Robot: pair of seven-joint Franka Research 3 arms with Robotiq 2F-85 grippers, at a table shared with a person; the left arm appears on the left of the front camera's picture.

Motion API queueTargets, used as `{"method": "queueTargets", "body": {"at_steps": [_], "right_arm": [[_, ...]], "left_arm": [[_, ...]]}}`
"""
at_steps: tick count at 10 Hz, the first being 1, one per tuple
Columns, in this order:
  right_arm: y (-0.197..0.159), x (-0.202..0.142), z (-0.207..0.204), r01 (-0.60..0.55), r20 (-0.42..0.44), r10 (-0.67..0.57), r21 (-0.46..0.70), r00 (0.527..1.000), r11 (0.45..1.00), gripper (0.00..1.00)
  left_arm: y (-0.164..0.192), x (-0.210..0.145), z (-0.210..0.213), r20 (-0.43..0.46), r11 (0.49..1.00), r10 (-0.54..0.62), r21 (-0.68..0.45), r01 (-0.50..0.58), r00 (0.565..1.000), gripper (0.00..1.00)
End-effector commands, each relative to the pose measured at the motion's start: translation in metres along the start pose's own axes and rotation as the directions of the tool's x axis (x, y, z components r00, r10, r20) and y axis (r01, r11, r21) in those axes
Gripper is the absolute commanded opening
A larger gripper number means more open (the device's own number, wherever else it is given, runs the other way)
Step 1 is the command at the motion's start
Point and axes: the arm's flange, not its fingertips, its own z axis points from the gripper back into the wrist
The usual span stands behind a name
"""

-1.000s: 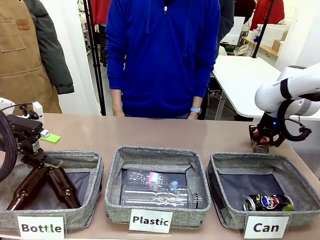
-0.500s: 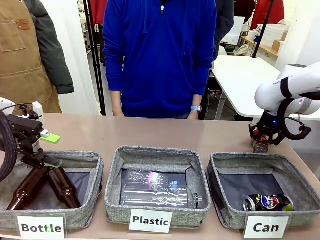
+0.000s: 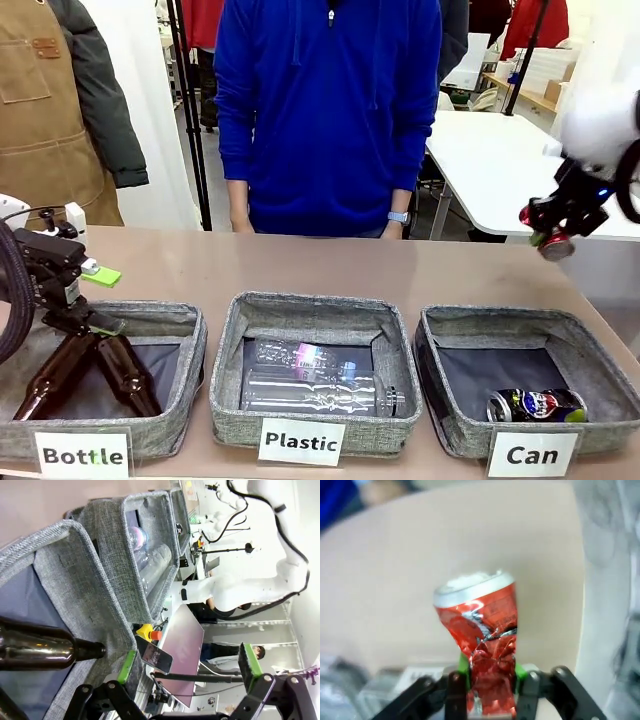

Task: Sort the can waste into the basket.
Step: Pick up the can waste from the table and place it in the right Fabric basket.

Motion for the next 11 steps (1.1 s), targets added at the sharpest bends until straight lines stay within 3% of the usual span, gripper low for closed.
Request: {"method": "queueTargets", "body": {"at_steps": [1,3,4,5,7,10,11], "right_arm": [[0.011,-0.067,0.031,-0.513,0.01,0.519,0.164,0.855,0.842,0.0],[0.026,-0.116,0.046,-0.809,0.006,0.847,0.301,0.531,0.505,0.0],[0.027,-0.134,0.048,-0.875,-0.01,0.939,0.36,0.345,0.325,0.0],[0.028,-0.149,0.051,-0.88,0.04,0.979,0.447,0.202,0.164,0.0],[0.031,-0.166,0.054,-0.834,0.052,0.99,0.545,0.135,0.085,0.0],[0.03,-0.171,0.052,-0.859,0.082,0.99,0.51,0.113,0.055,0.0],[0.03,-0.173,0.051,-0.873,0.085,0.99,0.485,0.11,0.056,0.37]], "left_arm": [[-0.003,-0.003,0.004,-0.01,1.0,-0.004,-0.007,0.004,1.0,1.0],[-0.003,-0.003,0.004,-0.01,1.0,-0.004,-0.007,0.004,1.0,1.0],[-0.003,-0.003,0.004,-0.01,1.0,-0.004,-0.007,0.004,1.0,1.0],[-0.003,-0.003,0.004,-0.01,1.0,-0.004,-0.007,0.004,1.0,1.0],[-0.003,-0.003,0.004,-0.01,1.0,-0.004,-0.007,0.004,1.0,1.0],[-0.003,-0.003,0.004,-0.01,1.0,-0.004,-0.007,0.004,1.0,1.0],[-0.003,-0.003,0.004,-0.01,1.0,-0.004,-0.007,0.004,1.0,1.0]]}}
